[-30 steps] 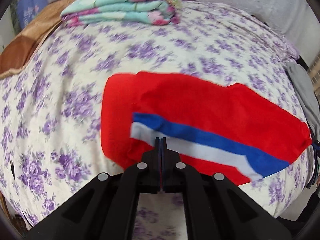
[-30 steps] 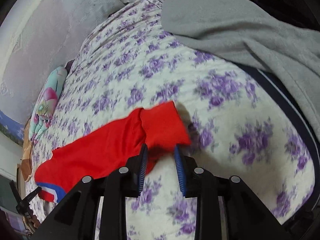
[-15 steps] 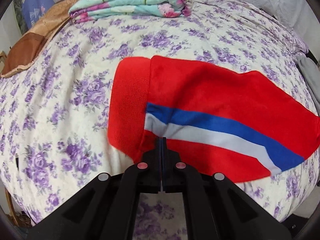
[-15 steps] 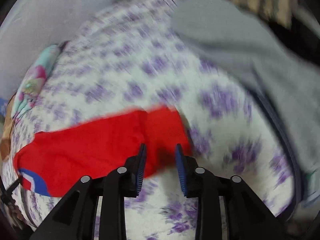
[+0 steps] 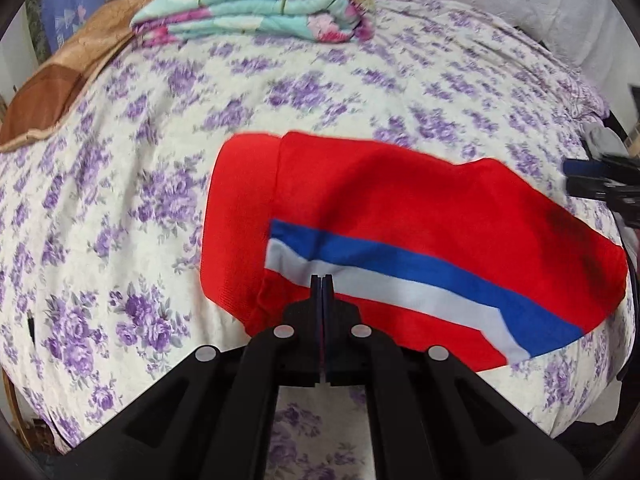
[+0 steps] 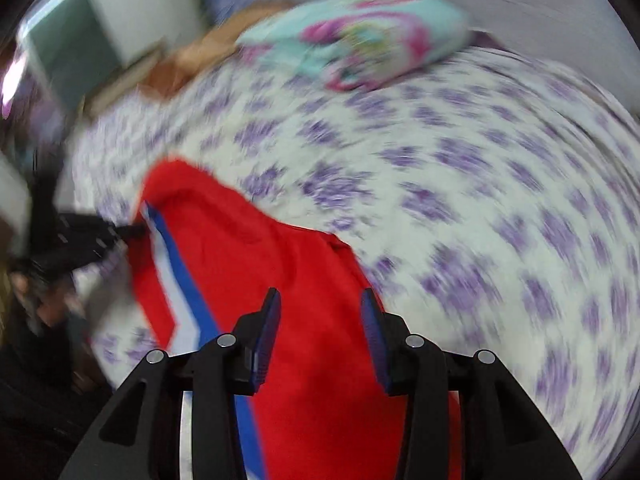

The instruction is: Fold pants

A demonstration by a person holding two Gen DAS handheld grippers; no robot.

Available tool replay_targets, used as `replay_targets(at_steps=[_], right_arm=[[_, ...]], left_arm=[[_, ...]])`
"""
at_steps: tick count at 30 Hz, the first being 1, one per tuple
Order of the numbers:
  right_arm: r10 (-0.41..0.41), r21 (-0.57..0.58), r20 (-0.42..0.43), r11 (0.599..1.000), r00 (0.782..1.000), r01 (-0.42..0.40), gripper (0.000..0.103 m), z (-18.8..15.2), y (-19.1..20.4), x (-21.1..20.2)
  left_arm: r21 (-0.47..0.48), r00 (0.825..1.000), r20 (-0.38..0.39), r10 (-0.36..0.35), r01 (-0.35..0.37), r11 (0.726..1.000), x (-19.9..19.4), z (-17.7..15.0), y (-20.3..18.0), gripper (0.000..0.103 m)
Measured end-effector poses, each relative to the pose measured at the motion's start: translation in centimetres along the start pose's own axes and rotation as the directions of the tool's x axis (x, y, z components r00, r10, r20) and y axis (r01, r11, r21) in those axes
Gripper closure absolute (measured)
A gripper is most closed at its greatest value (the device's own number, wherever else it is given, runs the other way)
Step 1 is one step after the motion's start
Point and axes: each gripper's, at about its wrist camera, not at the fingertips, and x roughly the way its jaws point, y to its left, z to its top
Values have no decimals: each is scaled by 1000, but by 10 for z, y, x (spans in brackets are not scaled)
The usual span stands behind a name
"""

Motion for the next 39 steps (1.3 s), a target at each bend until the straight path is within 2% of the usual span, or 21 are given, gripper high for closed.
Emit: replay_targets(at_steps=[2, 4, 7, 9, 10, 11, 13, 15, 17, 19, 21, 22, 25, 27, 29, 31, 33, 34, 36, 39], right_arm=[[7, -33, -23, 999, 1000, -7, 62, 14, 1, 20], [34, -32, -33, 999, 999, -35, 62, 24, -1, 32], [27, -13, -79, 1000, 997, -28, 62, 30, -8, 53], [80, 18, -111, 997, 991, -79, 71, 27, -14, 64], [107, 30, -125, 994, 986, -104, 88, 24, -15, 68], [131, 45, -129, 991, 983, -126, 96, 20, -15, 71], [72, 59, -82, 996, 994, -67, 97, 21, -11, 66], [0, 46, -48, 999, 999, 2, 97, 32, -5, 57], [-30, 33, -36, 999, 999, 31, 98, 43, -4, 56], [-22, 45, -77, 999, 997, 25, 97, 55, -12, 71], [4, 57, -150, 998, 989, 5, 97, 54, -18, 100], [13, 49, -124, 999, 992, -7, 97, 53, -18, 103], [17, 41, -119, 999, 993, -12, 97, 51, -19, 101], [3, 28, -111, 1000, 994, 0, 97, 49, -17, 101], [1, 16, -106, 1000, 994, 1, 97, 48, -16, 101], [34, 38, -108, 999, 994, -30, 97, 49, -20, 101], [72, 57, -106, 996, 992, -66, 97, 49, -26, 102], [84, 59, -103, 995, 991, -78, 97, 51, -26, 102], [104, 68, -97, 993, 990, -98, 97, 49, -28, 102], [119, 78, -95, 991, 988, -112, 98, 49, -31, 104]], left_arm=[[-10, 1000, -14, -7, 6, 1000, 7, 0, 6, 102], [-23, 999, -21, -39, 39, 999, 11, 1, 13, 102], [-24, 998, -20, -65, 64, 998, 14, 1, 17, 102], [-21, 997, -17, -70, 69, 997, 15, 0, 17, 102], [-21, 997, -12, -74, 73, 997, 15, -1, 18, 102], [-25, 997, -8, -78, 77, 997, 15, -2, 19, 102], [-57, 997, -2, -83, 83, 995, 15, -3, 22, 102], [-84, 999, 11, -54, 54, 995, 13, -1, 22, 102], [-83, 999, 33, 34, -31, 996, 10, 3, 17, 102], [-94, 997, 27, 75, -72, 993, 16, 7, 18, 102], [-84, 997, 7, 81, -80, 993, 27, 9, 17, 102], [-74, 996, 5, 89, -88, 993, 28, 10, 16, 102], [-37, 992, 17, 128, -128, 991, 11, 11, 9, 102], [-24, 988, 62, 141, -139, 990, -12, 13, 1, 102], [-7, 992, 102, 77, -77, 997, -32, 18, -12, 102], [29, 993, 110, -46, 43, 999, -43, 24, -32, 102], [48, 977, 82, -195, 191, 980, -36, 31, -59, 102], [56, 968, 77, -238, 234, 971, -30, 34, -70, 102], [75, 958, 46, -282, 278, 958, -3, 41, -97, 102], [76, 966, -51, -255, 259, 963, 46, 48, -124, 103]])
